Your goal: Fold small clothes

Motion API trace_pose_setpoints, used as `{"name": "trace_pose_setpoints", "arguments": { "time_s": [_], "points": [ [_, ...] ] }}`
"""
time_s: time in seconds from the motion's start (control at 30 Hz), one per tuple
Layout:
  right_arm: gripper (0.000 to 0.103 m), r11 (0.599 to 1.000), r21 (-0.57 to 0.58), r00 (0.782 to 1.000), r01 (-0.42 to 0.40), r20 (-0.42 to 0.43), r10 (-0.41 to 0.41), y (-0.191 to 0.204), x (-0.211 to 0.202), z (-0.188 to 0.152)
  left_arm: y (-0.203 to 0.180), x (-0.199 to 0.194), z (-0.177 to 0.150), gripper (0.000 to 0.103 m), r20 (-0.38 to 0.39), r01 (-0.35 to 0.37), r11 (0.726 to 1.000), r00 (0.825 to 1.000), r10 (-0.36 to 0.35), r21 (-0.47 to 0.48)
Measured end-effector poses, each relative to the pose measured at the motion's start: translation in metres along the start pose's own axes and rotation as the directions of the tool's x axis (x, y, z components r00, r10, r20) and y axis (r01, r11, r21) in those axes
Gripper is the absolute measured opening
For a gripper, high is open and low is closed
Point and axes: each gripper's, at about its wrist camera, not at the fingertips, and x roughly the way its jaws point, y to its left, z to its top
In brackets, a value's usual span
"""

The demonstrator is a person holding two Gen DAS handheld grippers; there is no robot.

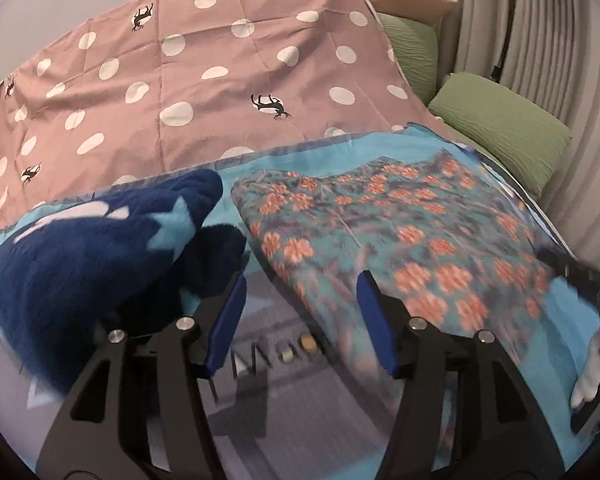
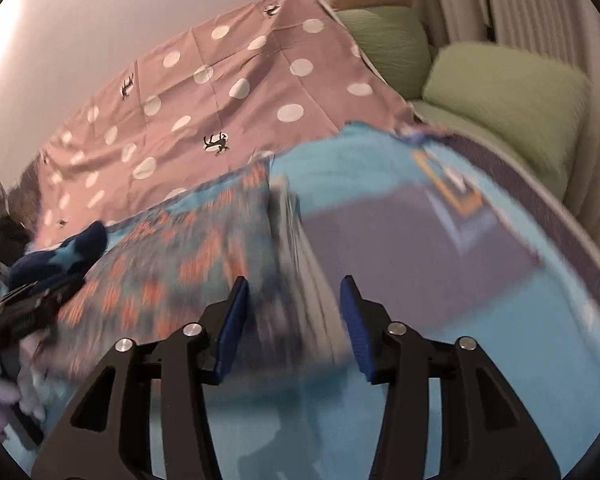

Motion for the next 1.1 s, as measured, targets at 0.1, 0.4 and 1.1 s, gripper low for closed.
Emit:
{"name": "trace_pose_setpoints", "arguments": {
  "time_s": [0.1, 0.4, 1.1],
  "points": [
    [0.049, 0.999, 0.033, 1.000, -0.013, -0.025, 0.014, -0.004, -0.036, -0.023, -0.009, -0.033, -0.026, 0.067, 0.032, -0.032, 0.999, 0.999, 0.031, 0.010],
    [0.065, 0.974, -0.225, 0.999, -0.014, 0.044, 0.024, 0.045, -0.185, -0.117, -0.055, -0.179, -0.120, 0.086, 0.133, 0.052, 0.998, 0.990, -0.054, 0.016],
    [0.099, 0.985, -0.167, 0.970, 0.053, 0.242, -0.011, 0.102, -0.403, -0.197, -0.107, -0.410, -0.231, 0.101, 0.324, -0.034, 0.999, 0.945, 0.046, -0.042]
  ]
}}
